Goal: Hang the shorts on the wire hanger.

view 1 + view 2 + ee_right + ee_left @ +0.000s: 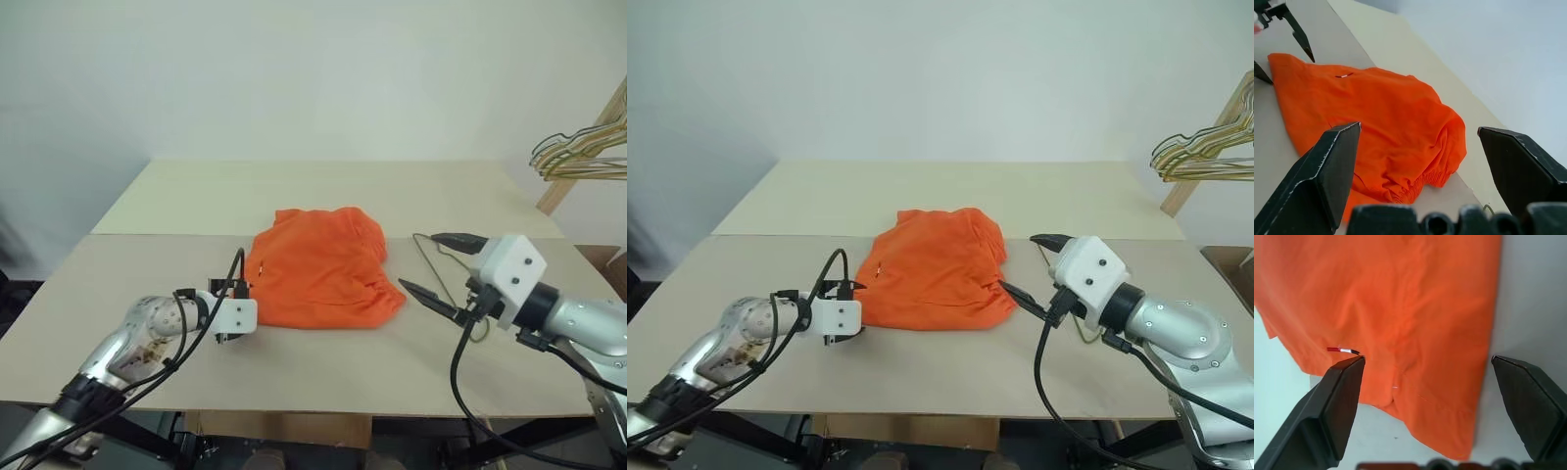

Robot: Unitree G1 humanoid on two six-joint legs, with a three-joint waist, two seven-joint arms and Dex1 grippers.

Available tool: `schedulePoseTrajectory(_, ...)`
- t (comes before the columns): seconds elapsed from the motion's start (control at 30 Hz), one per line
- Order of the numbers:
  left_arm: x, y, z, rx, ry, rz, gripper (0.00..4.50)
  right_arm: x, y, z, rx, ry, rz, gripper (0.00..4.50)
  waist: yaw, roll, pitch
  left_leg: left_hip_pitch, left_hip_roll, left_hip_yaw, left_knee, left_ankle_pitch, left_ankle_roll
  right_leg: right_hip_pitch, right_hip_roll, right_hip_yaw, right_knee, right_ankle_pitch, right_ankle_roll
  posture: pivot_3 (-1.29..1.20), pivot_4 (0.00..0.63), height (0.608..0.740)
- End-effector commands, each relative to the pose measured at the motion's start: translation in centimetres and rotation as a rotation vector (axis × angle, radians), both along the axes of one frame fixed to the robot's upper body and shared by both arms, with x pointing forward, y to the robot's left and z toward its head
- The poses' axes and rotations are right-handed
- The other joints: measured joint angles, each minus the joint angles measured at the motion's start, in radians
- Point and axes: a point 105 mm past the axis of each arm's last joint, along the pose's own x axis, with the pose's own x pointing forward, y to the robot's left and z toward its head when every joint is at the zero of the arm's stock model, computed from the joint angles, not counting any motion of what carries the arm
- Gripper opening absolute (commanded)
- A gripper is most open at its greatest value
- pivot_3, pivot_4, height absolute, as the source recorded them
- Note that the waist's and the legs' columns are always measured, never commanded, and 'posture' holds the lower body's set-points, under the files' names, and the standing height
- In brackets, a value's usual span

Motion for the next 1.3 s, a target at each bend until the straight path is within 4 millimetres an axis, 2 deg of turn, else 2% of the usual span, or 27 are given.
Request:
schedulePoseTrajectory(0.03, 0.9, 1.3, -0.9, 0.075, 0.025, 0.042, 4.50, -0.3, 0.6, 0.9, -0.001, -0.048, 0.012, 4.47, -0.001, 0.000, 0.000, 0.001, 0.000, 0.001, 0.000, 0.000, 0.000, 0.001, 0.000, 0.000, 0.000, 0.000, 0.000, -0.02, 0.016, 0.740)
schedulePoseTrajectory(0.13, 1.8, 2.1, -0.7, 0.104, 0.023, 0.053, 3.89, -0.4, 0.7, 0.8, -0.007, -0.044, 0.013, 4.50, -0.012, 0.000, 0.000, 0.001, 0.000, 0.001, 0.000, 0.000, 0.001, 0.001, 0.000, 0.000, 0.000, 0.000, 0.000, -0.03, 0.016, 0.740)
schedulePoseTrajectory(0.43, 3.0, 1.9, 0.2, 0.092, 0.039, 0.034, 0.96, 0.2, 1.2, -0.6, -0.063, -0.041, 0.008, 4.50, -0.038, -0.001, -0.001, -0.003, 0.000, -0.005, 0.000, -0.001, 0.002, -0.002, 0.000, 0.001, 0.000, -0.001, 0.001, -0.04, 0.002, 0.740)
schedulePoseTrajectory(0.53, 3.3, 1.4, 0.8, 0.072, 0.026, 0.011, 0.03, 0.8, 0.9, -2.2, -0.177, -0.049, 0.000, 4.50, -0.041, -0.003, -0.002, -0.005, 0.000, -0.005, 0.001, -0.001, 0.002, -0.006, 0.000, 0.001, 0.000, -0.001, 0.001, -0.05, 0.001, 0.740)
schedulePoseTrajectory(0.67, 3.8, -0.1, 2.9, 0.002, -0.004, -0.018, 0.03, 1.3, 0.7, -5.6, -0.411, -0.039, 0.048, 4.50, -0.042, -0.004, -0.003, -0.012, -0.001, -0.003, 0.003, -0.001, 0.002, -0.014, -0.001, 0.001, 0.002, 0.000, 0.001, -0.06, 0.000, 0.740)
schedulePoseTrajectory(0.83, 4.2, -1.2, 5.1, -0.044, -0.034, -0.042, 0.03, 1.9, 1.0, -9.4, -0.596, -0.061, 0.144, 4.50, -0.051, -0.004, -0.003, -0.014, -0.001, -0.003, 0.003, -0.001, 0.002, -0.016, 0.000, 0.002, 0.001, 0.000, 0.001, -0.05, 0.000, 0.740)
schedulePoseTrajectory(1.03, 4.9, -1.3, 6.8, -0.067, -0.075, -0.032, 0.03, 4.3, 1.2, -11.9, -0.680, -0.112, 0.129, 4.50, -0.064, -0.005, -0.003, -0.013, 0.000, -0.003, 0.003, -0.001, 0.002, -0.015, 0.000, 0.003, 0.002, 0.000, 0.000, -0.04, 0.000, 0.740)
schedulePoseTrajectory(1.3, 4.6, -0.9, 7.5, -0.076, -0.084, -0.025, 0.03, 6.5, 2.3, -14.3, -0.742, -0.166, 0.157, 4.50, -0.075, -0.008, -0.005, -0.012, -0.001, -0.003, 0.003, -0.001, 0.002, -0.015, 0.000, 0.003, 0.003, 0.000, 0.000, -0.03, 0.000, 0.740)
